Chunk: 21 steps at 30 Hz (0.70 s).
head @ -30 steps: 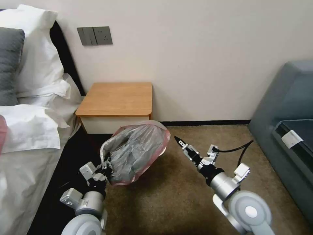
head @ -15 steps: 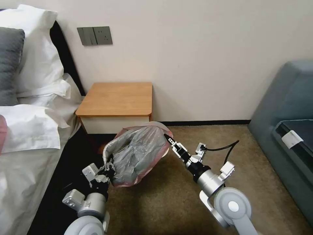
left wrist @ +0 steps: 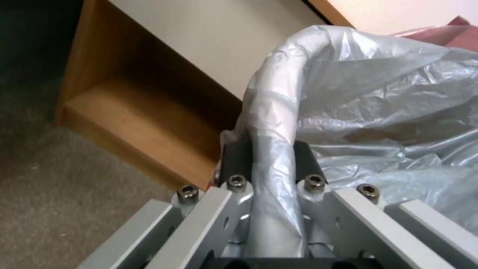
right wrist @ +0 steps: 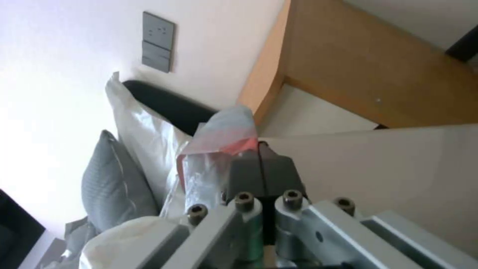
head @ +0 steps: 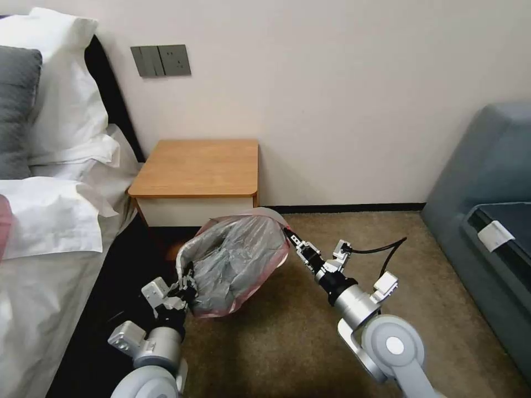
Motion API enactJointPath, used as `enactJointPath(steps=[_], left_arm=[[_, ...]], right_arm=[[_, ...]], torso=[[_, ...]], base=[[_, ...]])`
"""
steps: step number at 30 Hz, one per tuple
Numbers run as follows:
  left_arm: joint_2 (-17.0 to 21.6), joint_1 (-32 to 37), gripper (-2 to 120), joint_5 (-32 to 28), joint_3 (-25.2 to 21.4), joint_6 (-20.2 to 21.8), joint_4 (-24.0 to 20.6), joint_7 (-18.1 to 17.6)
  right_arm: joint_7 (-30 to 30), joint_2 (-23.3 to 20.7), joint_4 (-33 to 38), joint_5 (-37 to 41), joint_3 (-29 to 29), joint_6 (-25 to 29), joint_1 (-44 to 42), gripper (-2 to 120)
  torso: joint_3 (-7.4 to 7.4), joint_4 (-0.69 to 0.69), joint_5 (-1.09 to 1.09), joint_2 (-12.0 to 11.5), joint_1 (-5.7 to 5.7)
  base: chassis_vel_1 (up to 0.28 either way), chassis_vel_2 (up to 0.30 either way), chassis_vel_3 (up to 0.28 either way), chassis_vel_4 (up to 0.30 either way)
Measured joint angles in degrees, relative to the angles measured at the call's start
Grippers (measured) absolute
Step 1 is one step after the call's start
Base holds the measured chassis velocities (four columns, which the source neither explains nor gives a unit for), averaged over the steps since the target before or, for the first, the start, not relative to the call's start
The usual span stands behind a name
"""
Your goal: Pick up the garbage bag from the table and place it over the trash can.
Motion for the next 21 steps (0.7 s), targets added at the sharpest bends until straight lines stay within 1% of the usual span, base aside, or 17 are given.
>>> enactJointPath(steps=[10,12,14,15,17,21], left_arm=[[-0.02,-0.28,5,0.00,0.17,0.04,0.48,0.14],[-0.01,-0.25,5,-0.09,0.16,0.13,0.47,0.14],[0.11,-0.22,5,-0.26,0.06,0.19,0.27,0.14],[0.11,-0.22,5,-0.26,0.06,0.19,0.27,0.14],[0.24,-0.22,5,-0.38,-0.09,0.19,0.23,0.14],[0.24,-0.31,5,-0.45,-0.20,0.20,0.05,0.14]], right_arm=[[0.26,0.64,1.32,0.88,0.24,0.24,-0.95,0],[0.25,0.60,1.25,-0.36,0.24,0.11,-1.03,0],[-0.13,-0.13,0.64,-5.12,0.16,-0.21,-1.27,0],[-0.13,-0.13,0.64,-5.12,0.16,-0.21,-1.27,0],[-0.11,-1.51,0.51,-8.87,0.27,-1.35,-1.75,0],[1.08,-3.06,0.70,-11.40,0.79,-2.30,-2.49,0]], torso=[[0.00,0.00,0.00,0.00,0.00],[0.00,0.00,0.00,0.00,0.00],[0.00,-0.01,0.00,0.00,0.00],[0.00,-0.01,0.00,0.00,0.00],[0.00,0.00,0.01,0.00,0.00],[0.00,-0.01,0.00,0.00,0.00]], base=[[0.000,0.000,0.000,0.000],[0.000,0.000,0.000,0.000],[0.000,0.000,0.000,0.000],[0.000,0.000,0.000,0.000],[0.000,0.000,0.000,0.000],[0.000,0.000,0.000,0.000]])
